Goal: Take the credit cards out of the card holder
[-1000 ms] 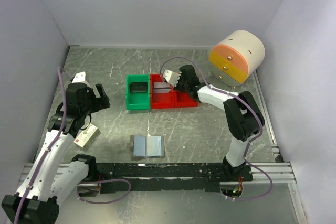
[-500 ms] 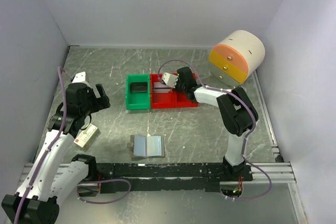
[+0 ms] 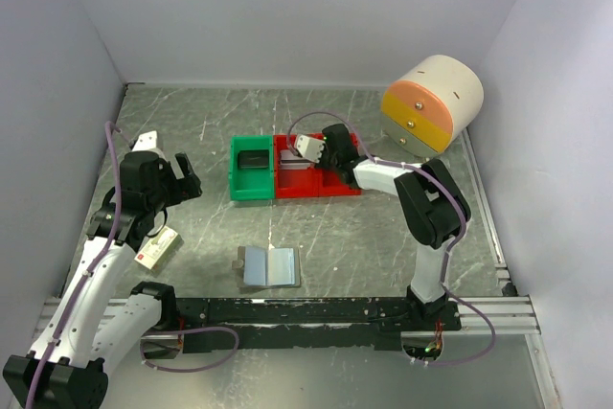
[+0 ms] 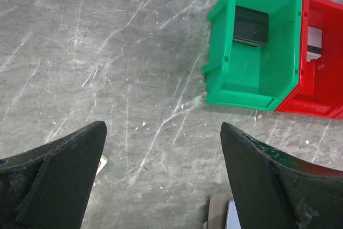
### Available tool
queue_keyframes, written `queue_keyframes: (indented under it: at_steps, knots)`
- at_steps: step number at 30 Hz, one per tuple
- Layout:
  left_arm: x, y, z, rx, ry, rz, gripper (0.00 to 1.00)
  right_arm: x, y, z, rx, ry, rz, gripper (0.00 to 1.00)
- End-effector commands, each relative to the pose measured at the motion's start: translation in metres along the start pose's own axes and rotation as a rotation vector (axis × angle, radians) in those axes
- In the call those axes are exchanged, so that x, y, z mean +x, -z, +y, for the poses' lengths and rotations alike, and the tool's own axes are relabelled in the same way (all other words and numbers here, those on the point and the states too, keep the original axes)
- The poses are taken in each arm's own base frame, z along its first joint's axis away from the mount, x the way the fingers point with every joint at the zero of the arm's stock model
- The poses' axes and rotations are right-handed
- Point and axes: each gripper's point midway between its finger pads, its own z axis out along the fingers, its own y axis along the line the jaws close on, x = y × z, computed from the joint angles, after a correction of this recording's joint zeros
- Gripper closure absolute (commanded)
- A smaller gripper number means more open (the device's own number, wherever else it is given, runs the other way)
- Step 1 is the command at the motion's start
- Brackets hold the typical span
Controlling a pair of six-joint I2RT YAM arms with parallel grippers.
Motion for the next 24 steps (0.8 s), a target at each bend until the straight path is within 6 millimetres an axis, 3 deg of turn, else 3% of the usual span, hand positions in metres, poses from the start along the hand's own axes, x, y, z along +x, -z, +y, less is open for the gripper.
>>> queue_keyframes:
  at_steps: [1, 13, 23, 24]
  knots:
    - [-0.006, -0.001, -0.006, 0.036, -0.014, -0.024, 0.00, 0.005, -0.002, 0.012, -0.035, 0.019, 0.012, 0.84]
    - [-0.002, -0.005, -0.008, 0.049, -0.021, -0.002, 0.00, 0.001, 0.000, 0.016, -0.060, -0.023, -0.003, 0.65]
    - [-0.002, -0.004, -0.010, 0.061, -0.024, -0.001, 0.00, -0.003, 0.010, 0.019, -0.065, -0.091, -0.034, 0.59]
    - [-0.002, -0.005, -0.010, 0.061, -0.025, 0.000, 0.01, -0.005, 0.011, 0.018, -0.068, -0.094, -0.042, 0.51]
